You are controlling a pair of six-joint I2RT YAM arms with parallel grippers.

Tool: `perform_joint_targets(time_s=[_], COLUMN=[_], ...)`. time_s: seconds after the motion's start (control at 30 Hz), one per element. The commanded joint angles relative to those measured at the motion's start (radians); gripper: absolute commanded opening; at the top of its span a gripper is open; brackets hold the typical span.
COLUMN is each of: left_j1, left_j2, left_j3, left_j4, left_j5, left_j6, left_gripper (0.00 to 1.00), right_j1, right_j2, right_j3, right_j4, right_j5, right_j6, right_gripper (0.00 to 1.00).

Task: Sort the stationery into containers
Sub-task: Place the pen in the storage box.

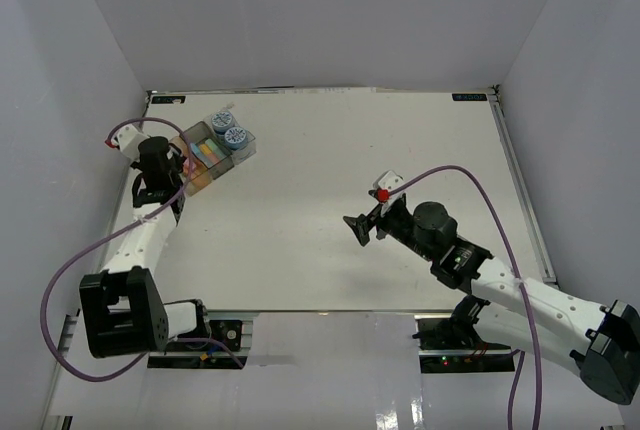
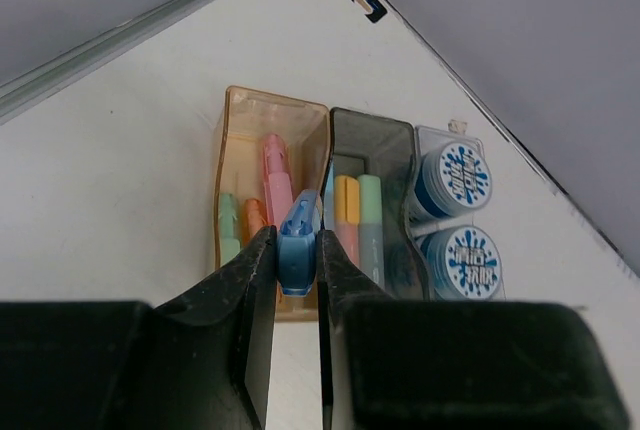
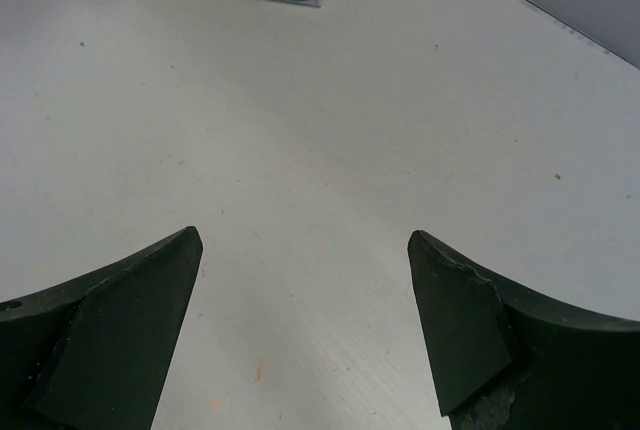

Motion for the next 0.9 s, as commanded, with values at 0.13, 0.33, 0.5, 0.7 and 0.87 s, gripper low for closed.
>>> perform_joint_targets(time_s=[0.13, 0.33, 0.5, 0.7, 0.87], left_j1=[0.044, 0.046, 0.047, 0.046, 0.046], left_j2=[0.191, 0.304, 0.349, 0.334, 0.247], left_j3=[0.034, 0.05, 0.062, 0.045, 0.051], left_j4=[0.207, 0.315, 0.299, 0.267, 0.172], left_j5=[0.002, -0.02, -0.007, 0.016, 0.051], left_j6=[-0.052, -0.046, -0.065, -0.081, -0.1], left_gripper=[0.13, 0.17, 0.32, 0.61, 0.77], right_j1=[0.001, 0.001, 0.001, 0.001, 0.001], right_j2=[-0.037, -0.041, -0.038, -0.031, -0.05], right_j3=[-0.027, -0.044, -0.044, -0.038, -0.017], right_j4=[0.051, 0.051, 0.047, 0.047, 0.021], right_j5=[0.015, 0.024, 0.036, 0.036, 0.051], right_j6=[0.022, -0.003, -0.012, -0.017, -0.006], right_gripper=[0.9, 0.9, 0.9, 0.9, 0.9])
